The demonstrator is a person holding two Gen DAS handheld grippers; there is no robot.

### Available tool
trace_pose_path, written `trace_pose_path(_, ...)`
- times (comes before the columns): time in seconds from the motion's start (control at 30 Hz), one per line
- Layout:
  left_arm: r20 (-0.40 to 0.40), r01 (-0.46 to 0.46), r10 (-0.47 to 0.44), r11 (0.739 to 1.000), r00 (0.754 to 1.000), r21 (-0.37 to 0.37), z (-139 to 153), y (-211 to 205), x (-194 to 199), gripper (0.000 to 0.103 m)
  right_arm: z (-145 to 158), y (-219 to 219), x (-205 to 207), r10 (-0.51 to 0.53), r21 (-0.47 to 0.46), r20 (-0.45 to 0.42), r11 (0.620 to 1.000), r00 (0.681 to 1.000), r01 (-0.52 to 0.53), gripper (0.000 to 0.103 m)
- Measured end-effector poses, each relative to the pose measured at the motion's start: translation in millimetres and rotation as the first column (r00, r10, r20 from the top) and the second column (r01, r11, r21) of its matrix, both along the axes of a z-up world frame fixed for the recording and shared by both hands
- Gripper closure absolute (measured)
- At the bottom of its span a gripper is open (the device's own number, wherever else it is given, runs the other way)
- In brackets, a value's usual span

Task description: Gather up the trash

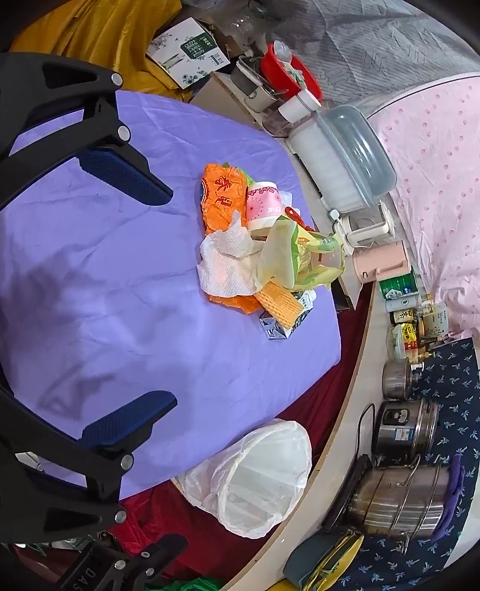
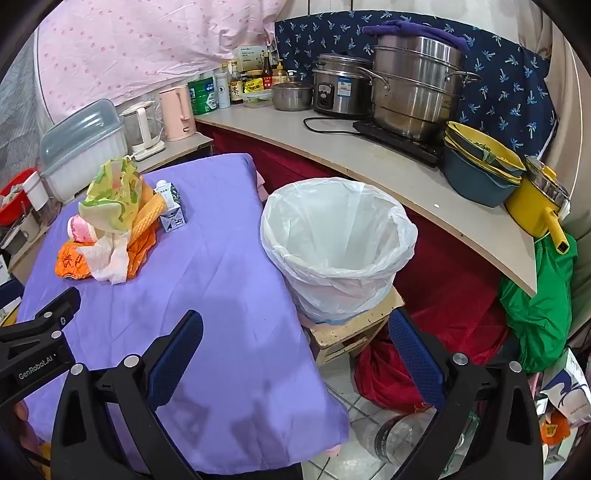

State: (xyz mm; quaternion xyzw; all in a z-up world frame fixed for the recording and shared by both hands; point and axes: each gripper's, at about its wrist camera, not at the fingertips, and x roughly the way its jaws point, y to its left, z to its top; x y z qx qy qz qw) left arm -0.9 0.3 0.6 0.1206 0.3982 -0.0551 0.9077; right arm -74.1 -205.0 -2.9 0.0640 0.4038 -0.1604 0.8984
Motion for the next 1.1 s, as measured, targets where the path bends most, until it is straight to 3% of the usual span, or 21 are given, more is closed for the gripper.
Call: trace_pose_path(1.1, 0.007, 0.001, -0.001, 1.0, 1.0, 0.009, -0.1, -5.0, -4.3, 0.007, -1.0, -2.1, -4.1, -0.004, 0.005, 0.013, 1.0, 1.0, 0.004, 0.007)
